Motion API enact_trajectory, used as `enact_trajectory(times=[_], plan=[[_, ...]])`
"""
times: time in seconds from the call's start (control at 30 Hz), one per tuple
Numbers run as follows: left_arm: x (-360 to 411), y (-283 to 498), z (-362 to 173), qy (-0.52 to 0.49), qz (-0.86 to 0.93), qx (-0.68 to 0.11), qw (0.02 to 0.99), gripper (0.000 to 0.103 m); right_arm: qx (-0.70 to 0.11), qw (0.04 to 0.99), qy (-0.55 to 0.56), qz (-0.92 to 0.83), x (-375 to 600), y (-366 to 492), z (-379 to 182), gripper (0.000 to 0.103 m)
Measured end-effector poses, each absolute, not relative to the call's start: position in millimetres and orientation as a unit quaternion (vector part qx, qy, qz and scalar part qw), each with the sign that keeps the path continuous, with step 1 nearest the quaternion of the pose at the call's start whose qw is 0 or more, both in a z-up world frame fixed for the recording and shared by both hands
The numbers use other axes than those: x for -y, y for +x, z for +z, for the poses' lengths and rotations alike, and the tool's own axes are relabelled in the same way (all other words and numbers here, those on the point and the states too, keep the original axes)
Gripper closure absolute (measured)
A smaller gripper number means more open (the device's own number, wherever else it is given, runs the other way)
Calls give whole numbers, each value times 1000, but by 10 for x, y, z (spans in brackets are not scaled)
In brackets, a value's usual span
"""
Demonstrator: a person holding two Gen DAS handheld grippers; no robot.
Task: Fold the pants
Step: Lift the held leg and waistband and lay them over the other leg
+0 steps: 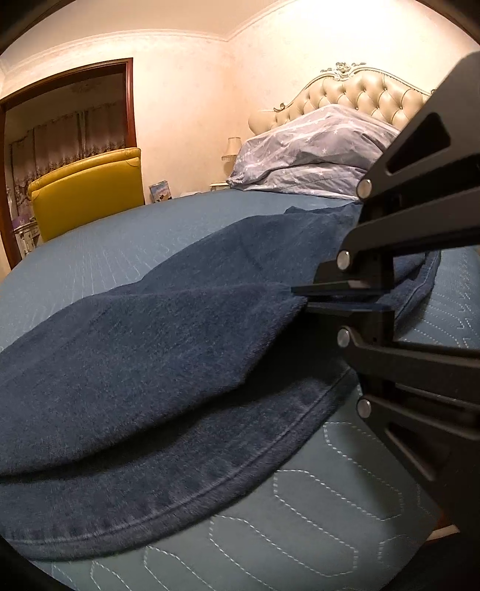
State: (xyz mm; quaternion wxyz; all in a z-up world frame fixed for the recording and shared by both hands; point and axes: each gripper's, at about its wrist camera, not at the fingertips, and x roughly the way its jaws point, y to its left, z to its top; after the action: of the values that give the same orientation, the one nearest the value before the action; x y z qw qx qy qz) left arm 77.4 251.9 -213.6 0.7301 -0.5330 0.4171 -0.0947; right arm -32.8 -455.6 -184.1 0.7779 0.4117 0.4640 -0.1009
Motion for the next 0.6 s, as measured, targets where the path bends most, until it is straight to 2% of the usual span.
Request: enact_trajectory(times=[0.03, 0.07, 0.17, 0.3, 0.47, 0.6], plan=[[-2499, 792, -2109, -532, -96, -418, 730, 102, -466, 781, 400, -114, 4528, -293, -1829, 75], [-2508, 803, -2079, -530, -97, -418, 731, 102, -463, 784, 397, -116, 4507, -287, -1806, 87], [-2509, 766, -1864, -525, -97, -409, 740, 102, -447, 797, 391, -111, 4455, -305, -1590, 93], [-2496, 607, -1745, -528, -91, -404, 742, 102, -437, 812, 374, -104, 4459, -341, -1311, 93], [-2506, 466, -2047, -548, -69, -426, 716, 102, -465, 800, 363, -112, 4452, -305, -1520, 93], [-2468, 449, -1973, -534, -71, -421, 729, 102, -462, 806, 354, -109, 4484, -279, -1530, 93]])
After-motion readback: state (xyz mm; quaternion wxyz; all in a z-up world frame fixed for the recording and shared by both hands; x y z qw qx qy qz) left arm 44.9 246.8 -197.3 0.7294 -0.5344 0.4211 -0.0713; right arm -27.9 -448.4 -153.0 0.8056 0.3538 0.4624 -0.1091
